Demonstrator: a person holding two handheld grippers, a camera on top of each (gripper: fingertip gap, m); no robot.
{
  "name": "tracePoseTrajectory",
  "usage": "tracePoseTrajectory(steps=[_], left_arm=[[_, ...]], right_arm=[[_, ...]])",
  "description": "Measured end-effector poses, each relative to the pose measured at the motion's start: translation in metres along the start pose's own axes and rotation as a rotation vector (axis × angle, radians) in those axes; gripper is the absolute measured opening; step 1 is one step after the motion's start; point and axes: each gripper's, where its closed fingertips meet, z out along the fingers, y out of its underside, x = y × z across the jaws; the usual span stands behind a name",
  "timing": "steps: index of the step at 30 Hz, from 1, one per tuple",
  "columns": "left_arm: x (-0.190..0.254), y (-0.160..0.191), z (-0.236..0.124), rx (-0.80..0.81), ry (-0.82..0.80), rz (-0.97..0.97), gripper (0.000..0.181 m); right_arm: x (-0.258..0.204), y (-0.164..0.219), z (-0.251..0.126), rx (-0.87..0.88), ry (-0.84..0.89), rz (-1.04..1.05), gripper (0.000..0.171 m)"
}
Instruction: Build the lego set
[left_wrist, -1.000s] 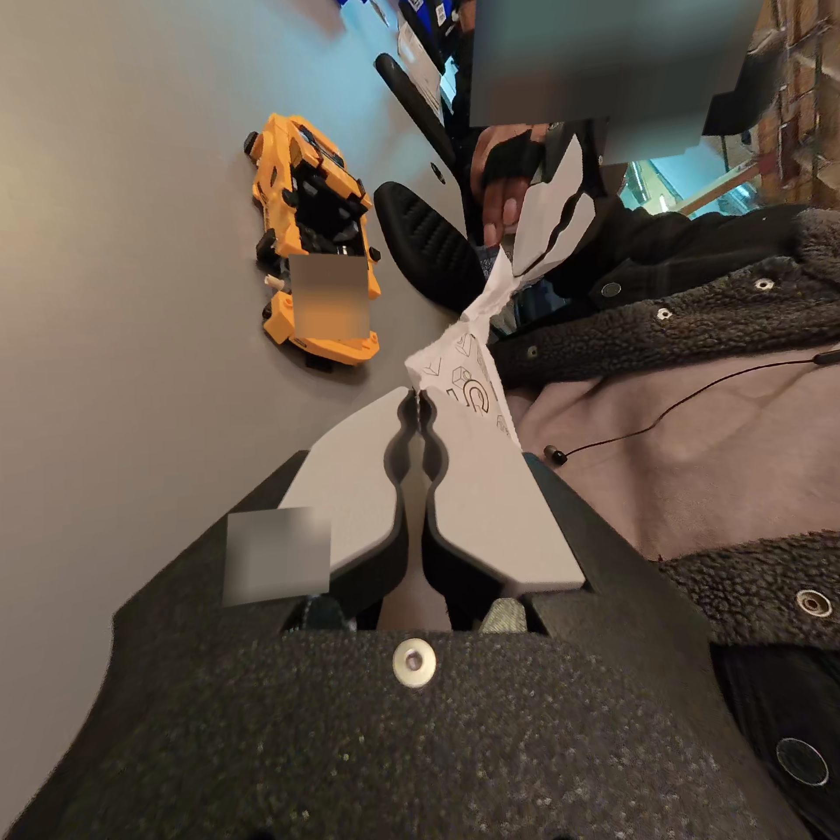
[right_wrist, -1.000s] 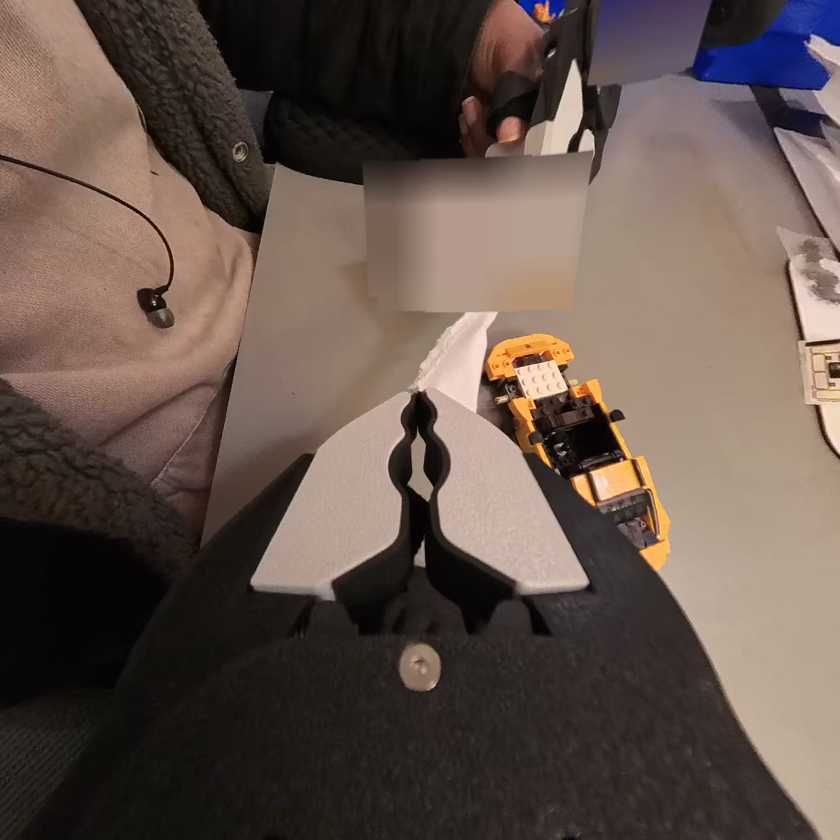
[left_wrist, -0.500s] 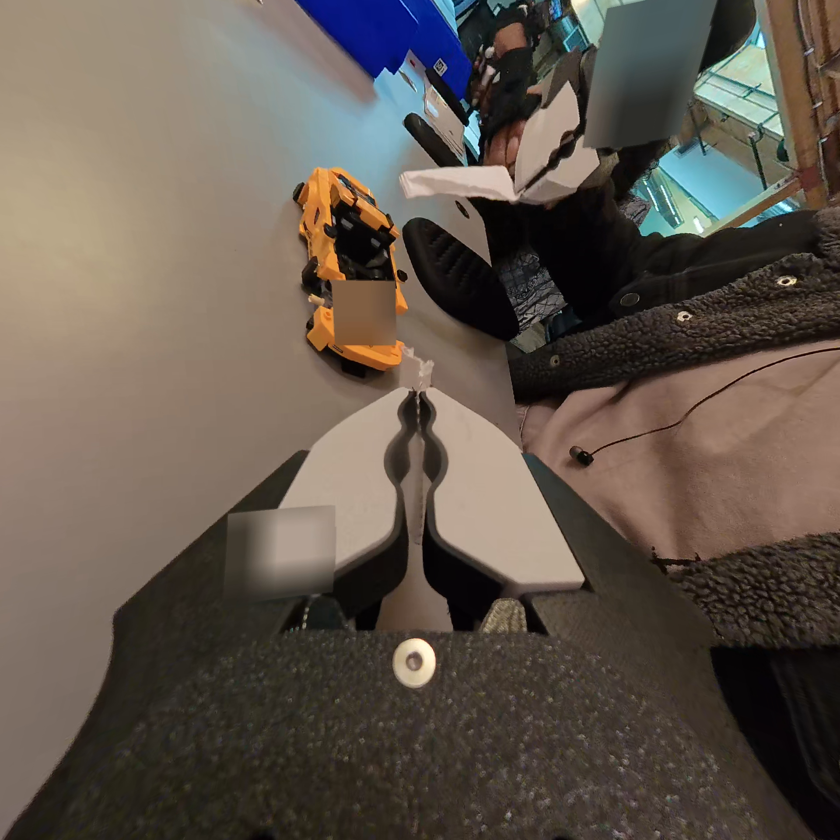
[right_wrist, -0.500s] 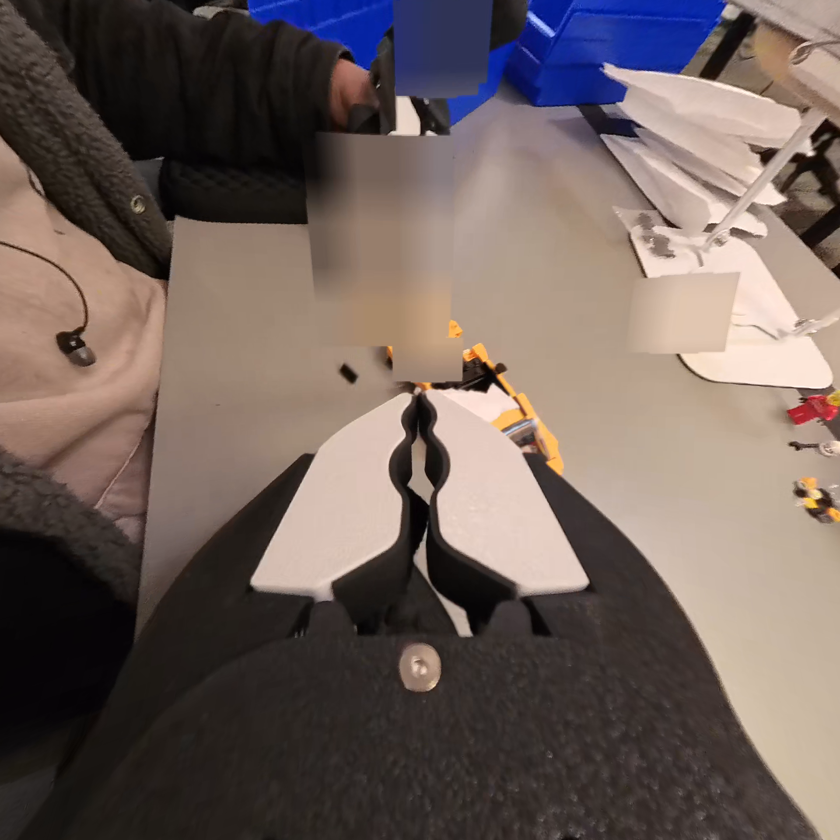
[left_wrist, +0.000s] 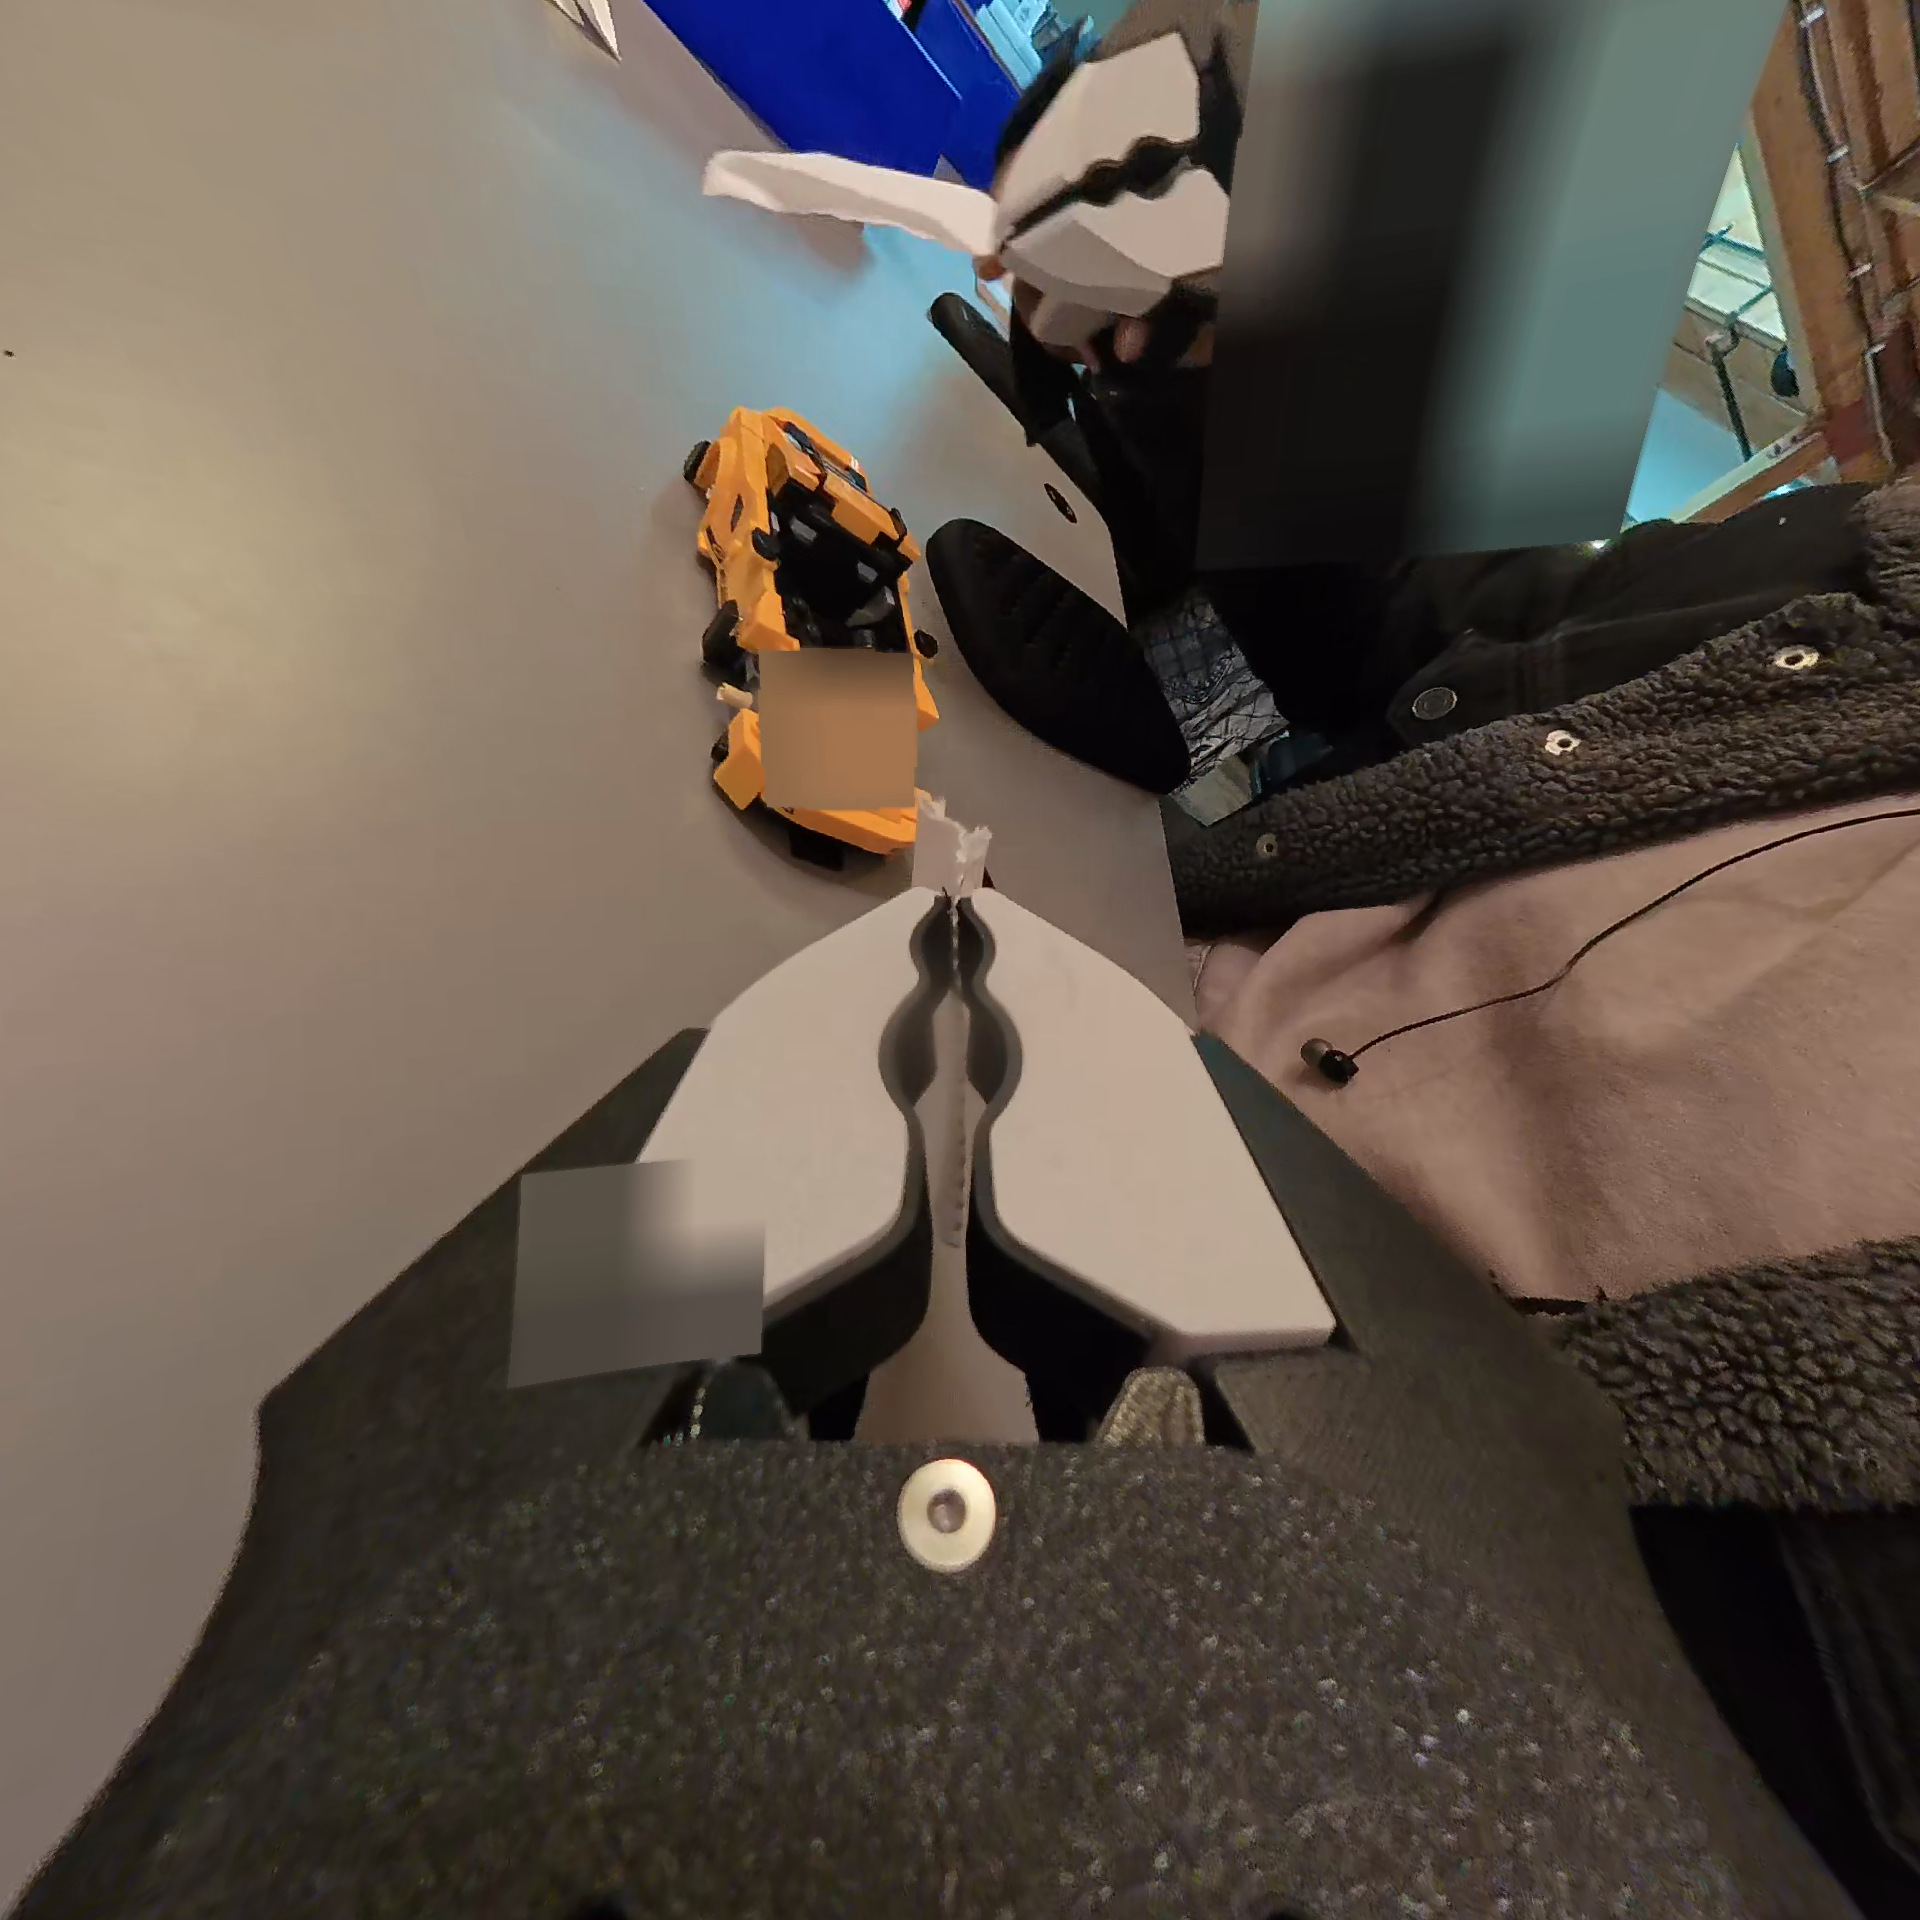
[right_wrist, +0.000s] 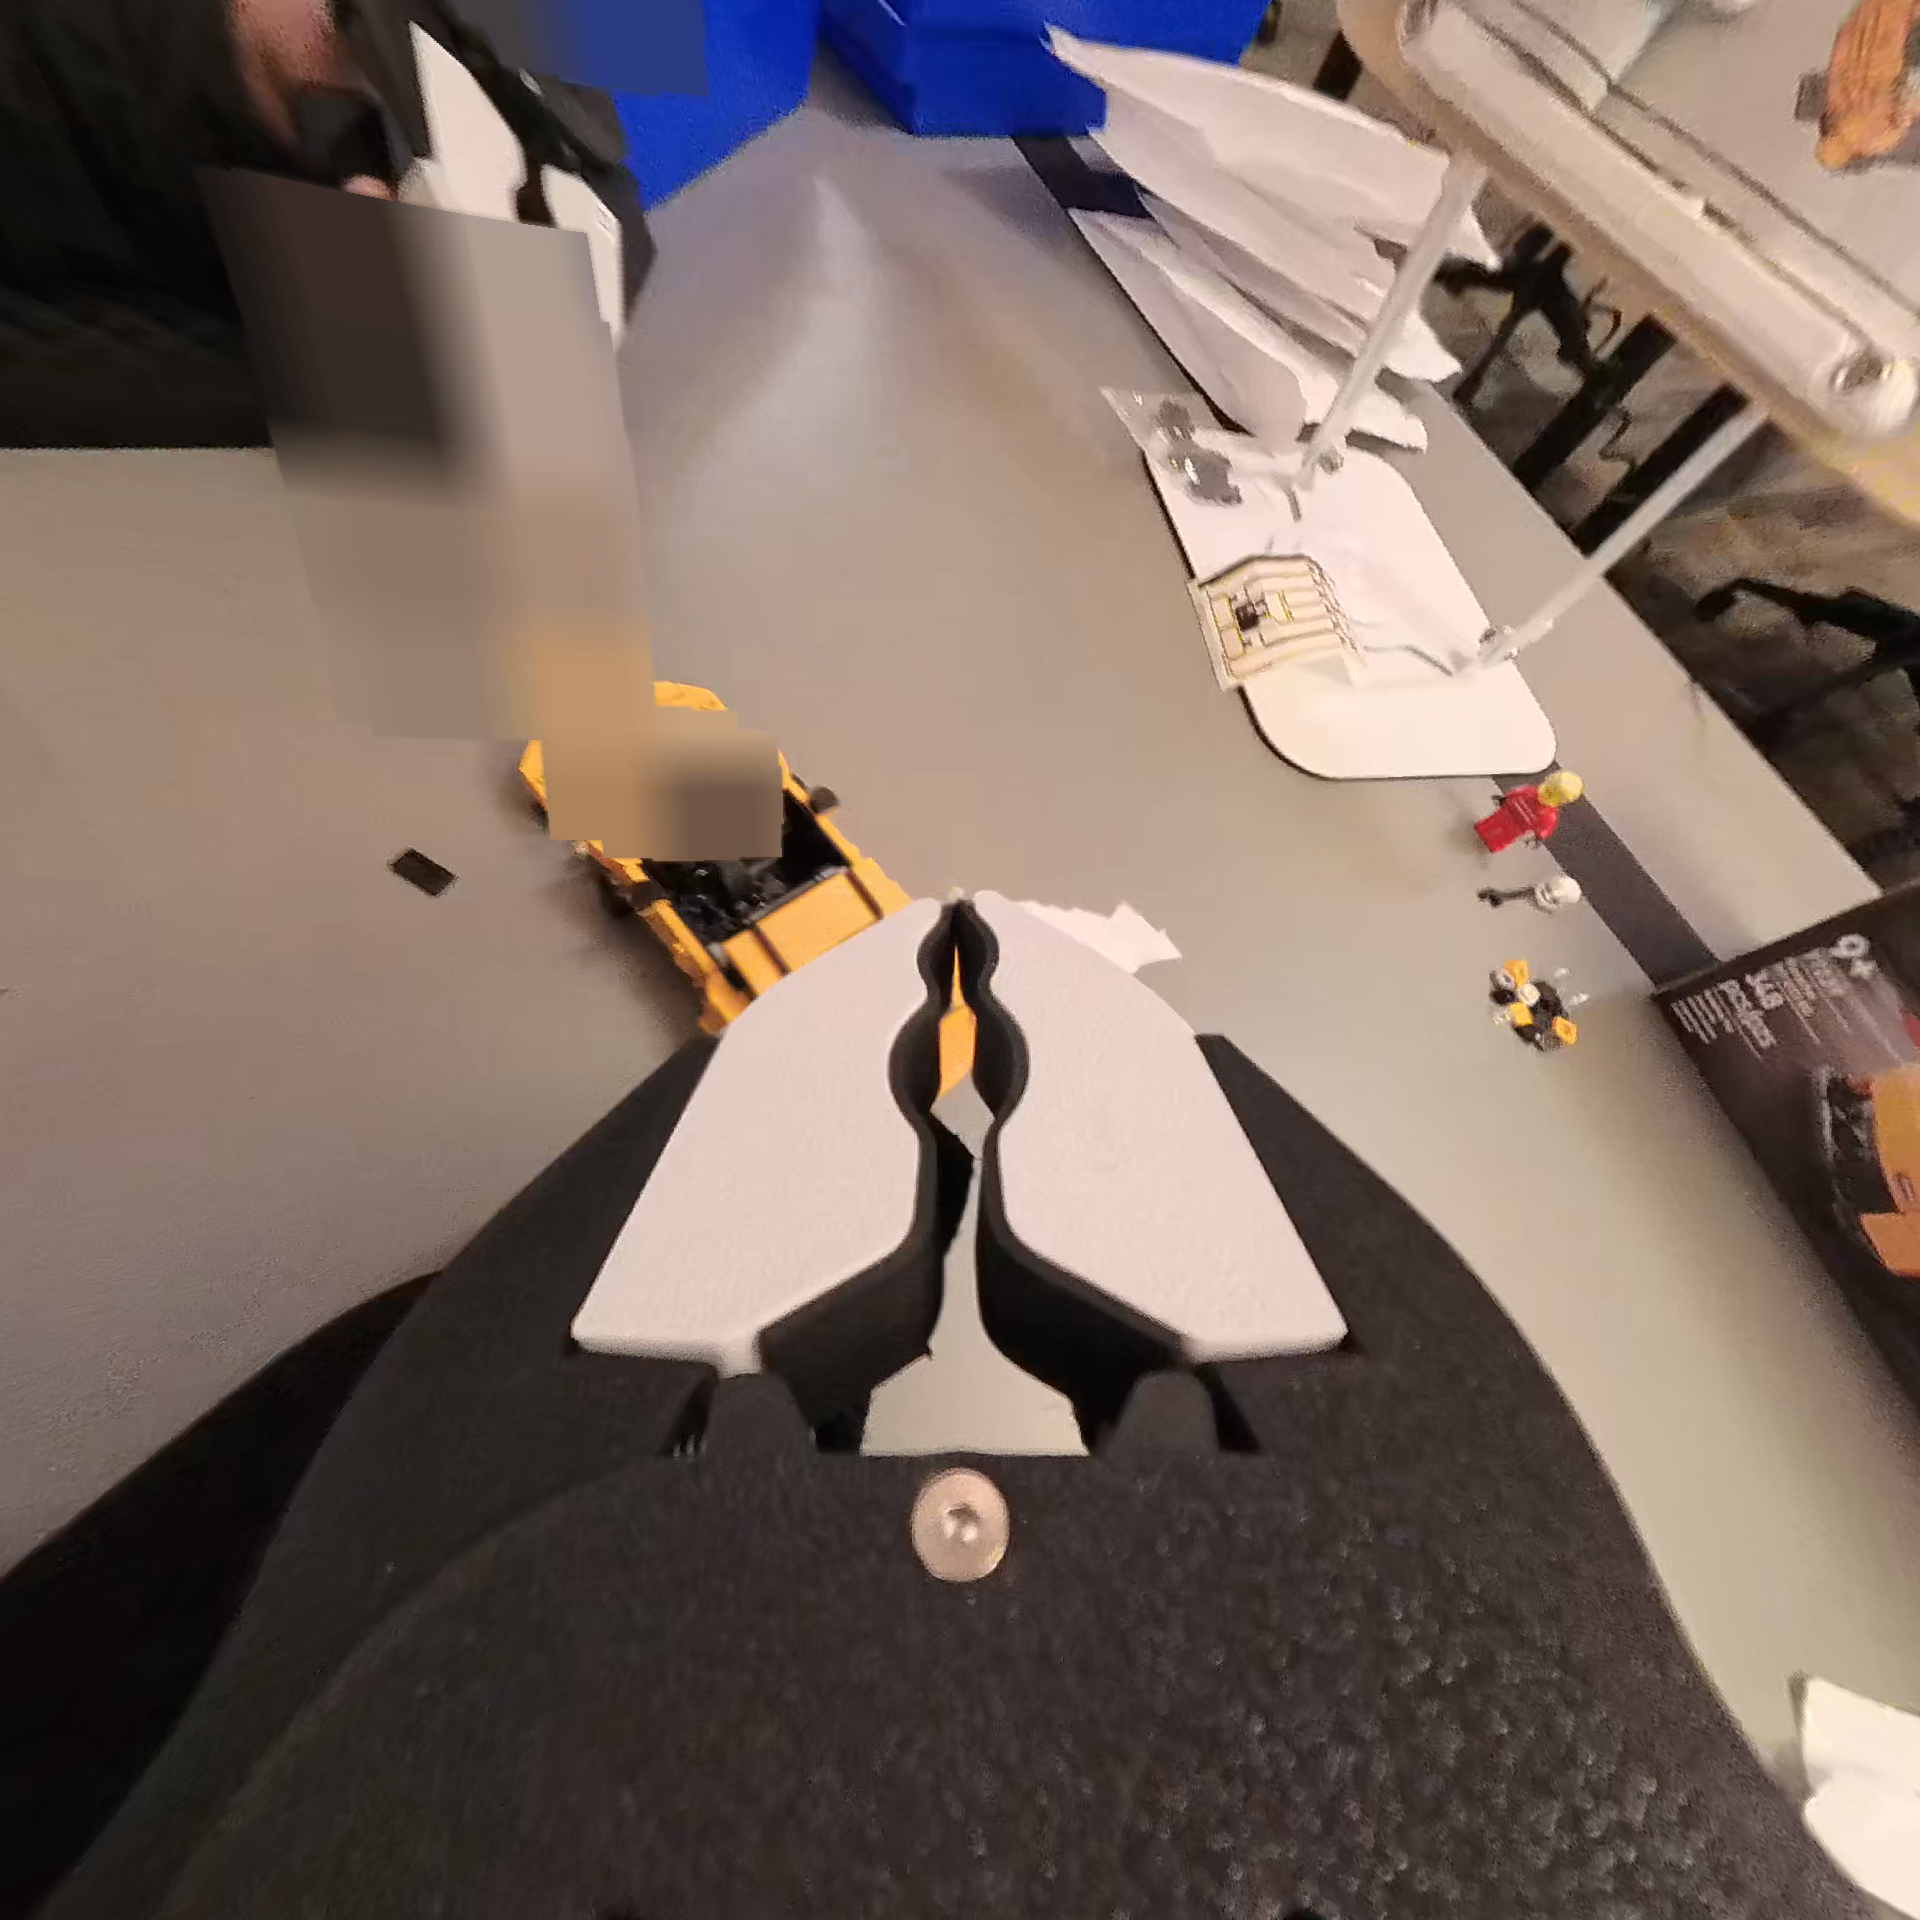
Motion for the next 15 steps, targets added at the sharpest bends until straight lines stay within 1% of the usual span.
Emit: tracePoseTrajectory(steps=[6, 9, 12, 15], left_arm=[[-0.001, 0.001, 0.001, -0.001, -0.014, 0.007, 0.000], [-0.003, -0.001, -0.001, 0.019, -0.028, 0.006, 0.000], [-0.004, -0.005, -0.003, 0.045, -0.041, 0.016, 0.000], [-0.004, -0.007, -0.005, 0.065, -0.045, 0.023, 0.000]], right_arm=[[0.043, 0.036, 0.030, -0.048, 0.056, 0.056, 0.000], [0.078, 0.056, 0.041, -0.072, 0.137, 0.086, 0.000], [0.120, 0.074, 0.038, -0.103, 0.271, 0.100, 0.000], [0.159, 0.088, 0.018, -0.101, 0.413, 0.136, 0.000]])
